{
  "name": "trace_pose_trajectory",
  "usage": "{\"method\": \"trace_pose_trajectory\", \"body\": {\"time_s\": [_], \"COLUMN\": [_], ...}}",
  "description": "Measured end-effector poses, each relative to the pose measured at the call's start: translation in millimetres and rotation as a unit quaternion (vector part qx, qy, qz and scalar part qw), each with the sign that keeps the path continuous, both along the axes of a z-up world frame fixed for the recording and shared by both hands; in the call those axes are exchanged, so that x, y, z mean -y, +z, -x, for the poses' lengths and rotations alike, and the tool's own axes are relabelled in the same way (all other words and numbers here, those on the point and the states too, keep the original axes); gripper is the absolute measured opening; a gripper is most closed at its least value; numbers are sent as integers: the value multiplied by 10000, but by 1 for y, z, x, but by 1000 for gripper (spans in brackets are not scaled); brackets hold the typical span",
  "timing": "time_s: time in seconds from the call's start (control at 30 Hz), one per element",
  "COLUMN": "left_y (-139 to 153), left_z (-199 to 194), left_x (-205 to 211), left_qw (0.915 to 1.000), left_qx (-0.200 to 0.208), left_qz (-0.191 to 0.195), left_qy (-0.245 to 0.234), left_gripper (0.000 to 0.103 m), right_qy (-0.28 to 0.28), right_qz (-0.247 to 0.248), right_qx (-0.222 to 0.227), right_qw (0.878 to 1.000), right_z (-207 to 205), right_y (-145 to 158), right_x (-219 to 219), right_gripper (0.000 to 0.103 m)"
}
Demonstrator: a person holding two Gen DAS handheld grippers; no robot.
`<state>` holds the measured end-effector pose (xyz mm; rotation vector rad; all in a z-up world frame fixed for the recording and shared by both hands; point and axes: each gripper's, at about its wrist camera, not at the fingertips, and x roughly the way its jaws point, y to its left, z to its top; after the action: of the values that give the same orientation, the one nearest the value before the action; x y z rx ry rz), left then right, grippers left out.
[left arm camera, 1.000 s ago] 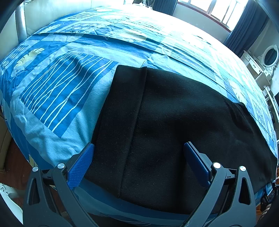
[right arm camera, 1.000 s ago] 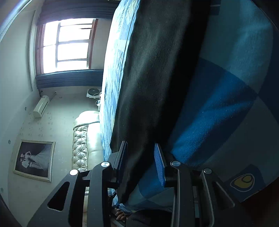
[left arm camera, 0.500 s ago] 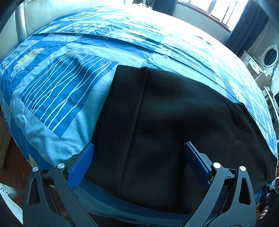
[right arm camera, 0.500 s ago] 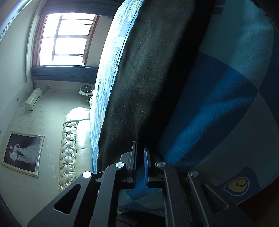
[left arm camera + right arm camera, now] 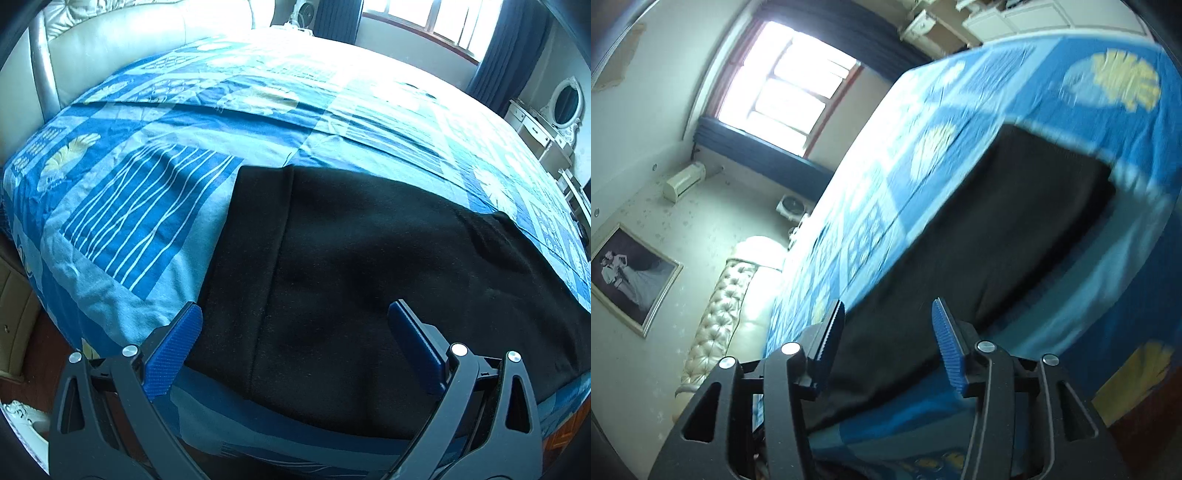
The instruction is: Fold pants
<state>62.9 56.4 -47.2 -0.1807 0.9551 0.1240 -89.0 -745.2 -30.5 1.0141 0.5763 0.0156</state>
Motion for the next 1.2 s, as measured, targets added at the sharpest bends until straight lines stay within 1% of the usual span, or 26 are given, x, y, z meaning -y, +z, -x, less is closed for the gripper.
{"method": "trace_pose_trajectory", "body": {"time_s": [0.07,0.1,0.17,0.2,0.23,0.3,0.33,0.4,0.43,0.47,0.53,0.57,0.6,0.63,0.7,0.77,0.83,0.97,1.07,1.2], "left_y": [8,11,12,12,10,6,4,0,-2,-3,-7,-8,-9,-11,-12,-12,-11,-7,-3,4], "left_z": [1,1,-1,-3,-4,-6,-7,-9,-9,-9,-10,-11,-11,-12,-12,-11,-10,-5,2,14], "left_x": [10,16,25,28,30,33,33,30,29,26,23,22,22,22,22,22,22,20,17,13], "left_qw": [9996,9992,9986,9985,9985,9988,9989,9992,9993,9994,9994,9995,9995,9995,9996,9996,9995,9991,9989,9987], "left_qx": [147,191,189,156,116,19,-24,-101,-133,-164,-209,-220,-230,-241,-235,-223,-226,-237,-239,-260], "left_qz": [-113,-160,-229,-243,-227,-196,-171,-97,-61,-15,74,63,24,9,8,-5,-4,-27,12,70], "left_qy": [-205,-316,-448,-470,-479,-448,-426,-377,-342,-312,-271,-235,-202,-195,-179,-188,-237,-357,-404,-442], "left_gripper": [101,101,101,101,101,101,101,101,101,101,101,101,101,101,101,101,101,101,101,101], "right_qy": [-360,-353,-498,-481,-391,-303,-271,-177,35,242,437,423,345,269,222,107,-62,-211,-48,388], "right_qz": [239,213,285,203,12,-158,-177,-308,-508,-579,-192,-65,-22,-23,71,189,113,54,105,205], "right_qx": [-271,-371,-806,-927,-1006,-1234,-1199,-979,-846,-820,-960,-1036,-1113,-1193,-1321,-1366,-1302,-957,-625,-115], "right_qw": [9987,9985,9951,9943,9942,9918,9923,9946,9951,9947,9942,9937,9932,9925,9910,9904,9914,9952,9980,9990], "right_z": [-3,-8,-17,-21,-25,-36,-37,-36,-38,-41,-47,-48,-48,-49,-53,-53,-51,-52,-58,-73], "right_y": [-4,-11,-28,-37,-50,-69,-75,-78,-80,-81,-76,-75,-75,-76,-77,-72,-66,-35,0,50], "right_x": [42,61,88,97,103,103,103,100,96,89,75,70,67,65,59,52,48,37,16,-26], "right_gripper": [58,58,58,58,58,58,59,61,61,61,59,58,53,41,29,26,24,24,24,24]}}
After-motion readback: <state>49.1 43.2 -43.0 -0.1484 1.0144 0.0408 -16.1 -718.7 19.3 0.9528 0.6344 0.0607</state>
